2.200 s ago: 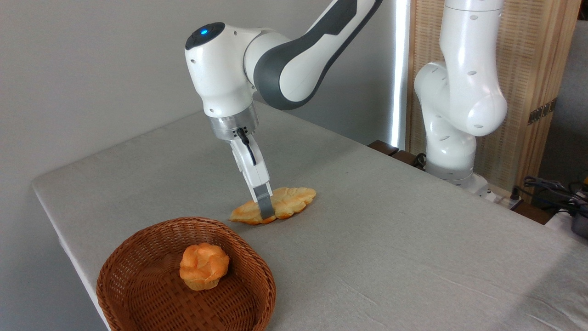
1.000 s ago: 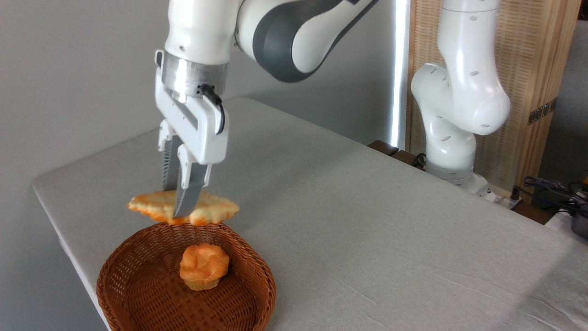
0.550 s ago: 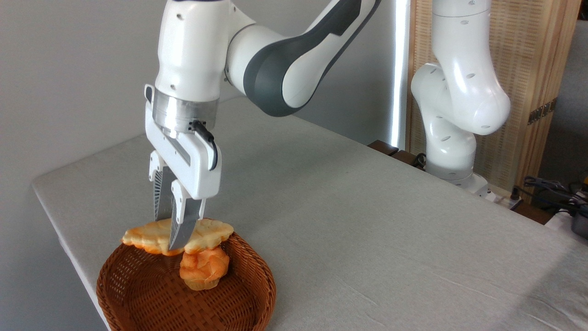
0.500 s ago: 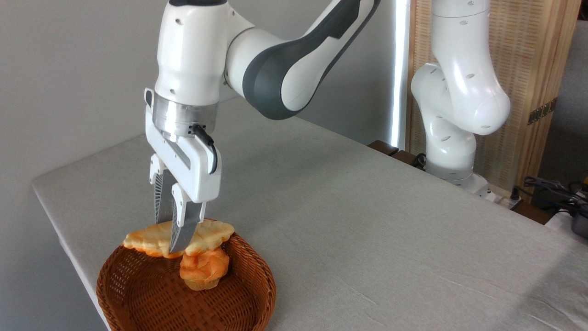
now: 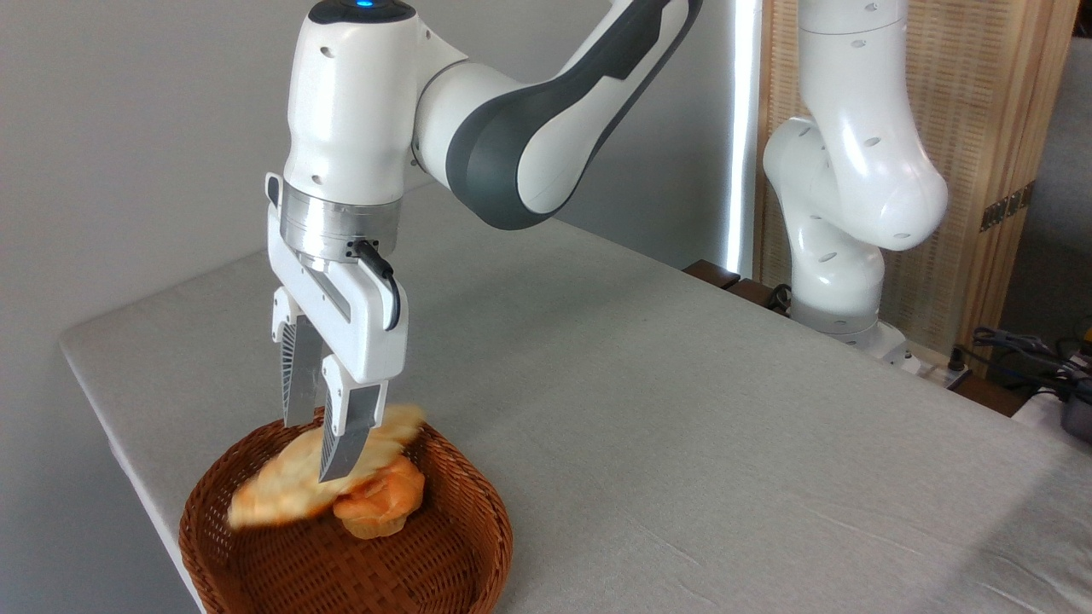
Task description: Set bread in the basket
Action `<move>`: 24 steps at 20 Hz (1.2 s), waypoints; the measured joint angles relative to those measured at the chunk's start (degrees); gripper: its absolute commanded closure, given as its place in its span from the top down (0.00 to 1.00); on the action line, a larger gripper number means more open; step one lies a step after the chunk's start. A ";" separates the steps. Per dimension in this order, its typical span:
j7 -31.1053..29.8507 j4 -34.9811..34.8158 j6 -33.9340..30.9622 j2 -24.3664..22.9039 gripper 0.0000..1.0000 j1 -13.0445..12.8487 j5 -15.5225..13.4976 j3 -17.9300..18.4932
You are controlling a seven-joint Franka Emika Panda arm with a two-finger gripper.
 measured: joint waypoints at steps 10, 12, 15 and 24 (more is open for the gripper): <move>-3.76 3.28 -0.66 -1.04 1.00 -0.01 -0.02 0.03; -5.07 3.55 -3.77 -2.37 1.00 -0.01 -0.02 0.03; -5.36 3.95 -11.44 -5.08 1.00 -0.01 0.02 0.04; -8.03 4.13 -25.26 -6.92 1.00 -0.26 6.12 0.10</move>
